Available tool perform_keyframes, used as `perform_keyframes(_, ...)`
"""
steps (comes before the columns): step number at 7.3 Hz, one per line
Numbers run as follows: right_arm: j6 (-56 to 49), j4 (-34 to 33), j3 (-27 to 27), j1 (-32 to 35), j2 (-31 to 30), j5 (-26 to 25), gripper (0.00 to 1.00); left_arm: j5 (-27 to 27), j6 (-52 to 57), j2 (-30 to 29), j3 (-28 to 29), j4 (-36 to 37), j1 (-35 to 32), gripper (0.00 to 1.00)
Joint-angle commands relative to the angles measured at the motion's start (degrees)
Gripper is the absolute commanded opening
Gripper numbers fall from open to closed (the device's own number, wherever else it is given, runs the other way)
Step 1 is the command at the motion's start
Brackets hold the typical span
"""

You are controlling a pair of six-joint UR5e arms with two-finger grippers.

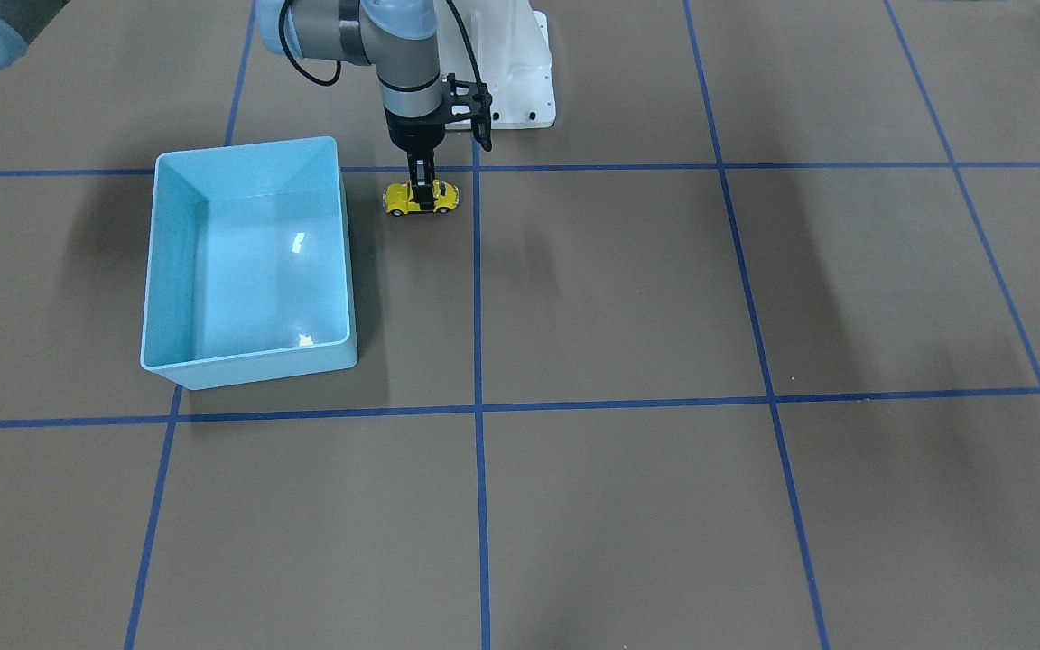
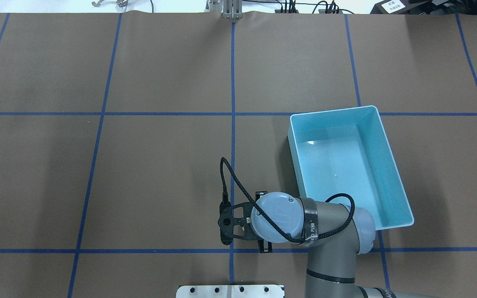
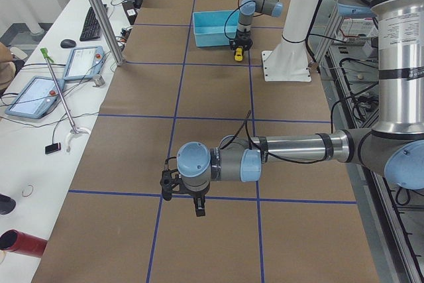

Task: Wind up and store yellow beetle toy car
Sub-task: 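Lower the right gripper and grasp the yellow car, then lift the car with the right gripper and carry it into the blue bin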

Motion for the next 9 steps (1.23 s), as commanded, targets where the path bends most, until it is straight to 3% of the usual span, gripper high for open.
perform_keyframes(1, 0.02, -3.18, 4.03, 1.69, 1.51, 0.75, 0.0, 0.0, -0.23, -0.03, 0.02, -0.07, 0.0, 1.0)
perform_keyframes(3, -2.15, -8.96, 4.66, 9.03, 8.08, 6.96, 0.0, -0.09, -0.23, -0.03, 0.02, 0.02, 0.0, 1.0)
perform_keyframes(5, -17.84, -18.37, 6.15, 19.67, 10.93, 12.17, 0.0, -0.35, -0.23, -0.12, -0.16, 0.02, 0.09, 1.0)
perform_keyframes(7, -29.11, -19.46, 7.82, 26.81, 4.82, 15.86, 0.0, -0.44, -0.23, -0.12, -0.07, 0.02, 0.09, 1.0)
perform_keyframes(8, -32.81, -18.68, 8.96, 27.27, 0.51, 15.7, 0.0, -0.44, -0.23, -0.03, -0.16, 0.02, 0.09, 1.0)
perform_keyframes(9, -33.55, -13.62, 9.75, 27.45, -4.14, 15.7, 0.0, -0.44, -0.23, -0.03, -0.07, 0.02, 0.09, 1.0)
